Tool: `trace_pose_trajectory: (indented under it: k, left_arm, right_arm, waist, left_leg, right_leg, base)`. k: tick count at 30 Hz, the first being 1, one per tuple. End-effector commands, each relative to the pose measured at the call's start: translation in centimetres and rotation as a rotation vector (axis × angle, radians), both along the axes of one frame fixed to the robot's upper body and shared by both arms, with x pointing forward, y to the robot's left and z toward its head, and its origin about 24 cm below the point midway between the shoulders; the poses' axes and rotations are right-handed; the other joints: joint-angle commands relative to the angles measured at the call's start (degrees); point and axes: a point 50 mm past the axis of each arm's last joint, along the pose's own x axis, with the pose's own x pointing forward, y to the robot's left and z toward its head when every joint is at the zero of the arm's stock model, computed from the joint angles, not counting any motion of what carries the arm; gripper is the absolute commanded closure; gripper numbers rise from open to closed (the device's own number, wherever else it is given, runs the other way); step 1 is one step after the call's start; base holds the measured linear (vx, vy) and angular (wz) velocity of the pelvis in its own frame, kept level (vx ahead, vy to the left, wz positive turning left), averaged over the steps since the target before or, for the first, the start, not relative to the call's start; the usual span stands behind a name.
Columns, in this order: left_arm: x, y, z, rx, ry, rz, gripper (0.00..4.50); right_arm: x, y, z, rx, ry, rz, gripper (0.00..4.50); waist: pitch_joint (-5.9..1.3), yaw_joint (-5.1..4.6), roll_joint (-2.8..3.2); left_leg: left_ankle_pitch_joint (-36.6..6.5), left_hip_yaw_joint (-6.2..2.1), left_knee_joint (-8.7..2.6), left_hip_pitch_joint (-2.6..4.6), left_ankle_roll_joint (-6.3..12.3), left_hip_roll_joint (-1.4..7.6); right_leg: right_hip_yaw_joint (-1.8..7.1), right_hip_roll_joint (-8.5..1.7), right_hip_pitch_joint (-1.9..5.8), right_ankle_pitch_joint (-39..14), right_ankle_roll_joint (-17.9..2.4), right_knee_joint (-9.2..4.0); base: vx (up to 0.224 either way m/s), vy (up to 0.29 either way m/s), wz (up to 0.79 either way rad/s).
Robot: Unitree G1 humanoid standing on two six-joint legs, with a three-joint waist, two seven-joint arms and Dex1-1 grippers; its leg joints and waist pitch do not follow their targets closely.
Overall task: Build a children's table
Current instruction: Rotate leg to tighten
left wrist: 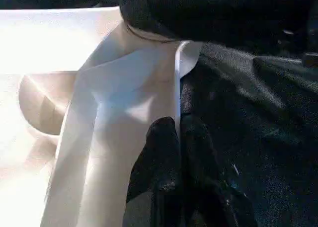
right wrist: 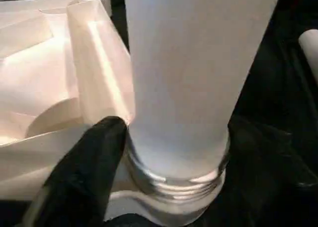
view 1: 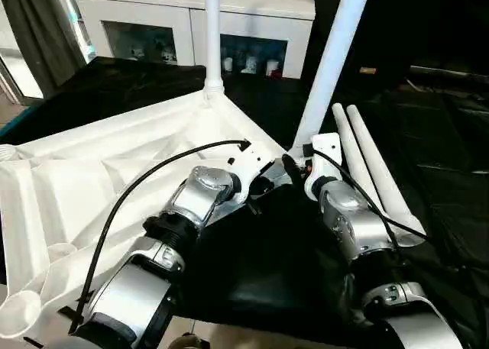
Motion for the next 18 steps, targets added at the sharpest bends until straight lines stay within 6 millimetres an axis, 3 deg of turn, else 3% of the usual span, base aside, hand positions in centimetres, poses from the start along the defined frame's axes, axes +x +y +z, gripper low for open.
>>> trace_pose_trajectory:
  k: [1,3,12,16,18]
  left_arm:
    - [0.4,0.4,0.2,0.038,-0.033,-0.003,4.5]
    - [0.5,0.8,0.2,0.044,-0.038,-0.011,4.5]
    - [0.0,3.3,0.4,0.07,-0.038,-0.157,4.5]
    - [-1.1,4.4,0.6,0.066,-0.015,-0.332,4.5]
    - [-1.6,4.6,0.7,0.049,-0.005,-0.404,4.5]
  right_arm:
    - [-0.4,0.8,-0.1,0.038,0.013,0.113,0.76]
    - [-0.4,0.3,0.3,0.026,-0.005,0.136,0.64]
    - [-2.1,-3.7,1.8,-0.119,-0.057,0.393,0.64]
    - [-4.0,-5.4,2.8,-0.187,-0.046,0.62,0.64]
    - [-4.5,-5.6,3.2,-0.201,-0.038,0.673,0.64]
  waist:
    - [-3.61,-0.05,0.28]
    - [-3.63,0.01,0.15]
    - [-3.99,0.74,-0.16]
    - [-4.35,1.04,-0.12]
    - [-4.77,1.28,-0.18]
  left_leg:
    - [-21.1,-2.94,-5.3,1.46,-1.77,3.69]
    - [-20.6,-2.79,-5.24,1.52,-1.47,3.69]
    - [-13.6,-2.29,-4.72,1.01,1.55,3.83]
    - [-9.8,-2.27,-4.44,0.74,3.27,4.16]
    - [-6.6,-2.13,-3.98,0.58,4.98,4.16]
  right_leg:
    - [2.69,-5.94,1.38,-22.3,-8.9,-5.74]
    - [2.82,-5.94,1.21,-21.8,-9.1,-5.77]
    - [3.0,-5.93,1.87,-13.5,-11.1,-4.92]
    - [2.84,-5.79,2.25,-5.7,-13.7,-3.84]
    - [2.76,-5.72,2.28,0.5,-15.1,-3.09]
  base:
    - [0.0,0.0,0.0]
    - [0.0,0.0,0.0]
    - [0.0,0.0,0.0]
    - [0.015,-0.001,0.0]
    - [0.0,0.0,0.0]
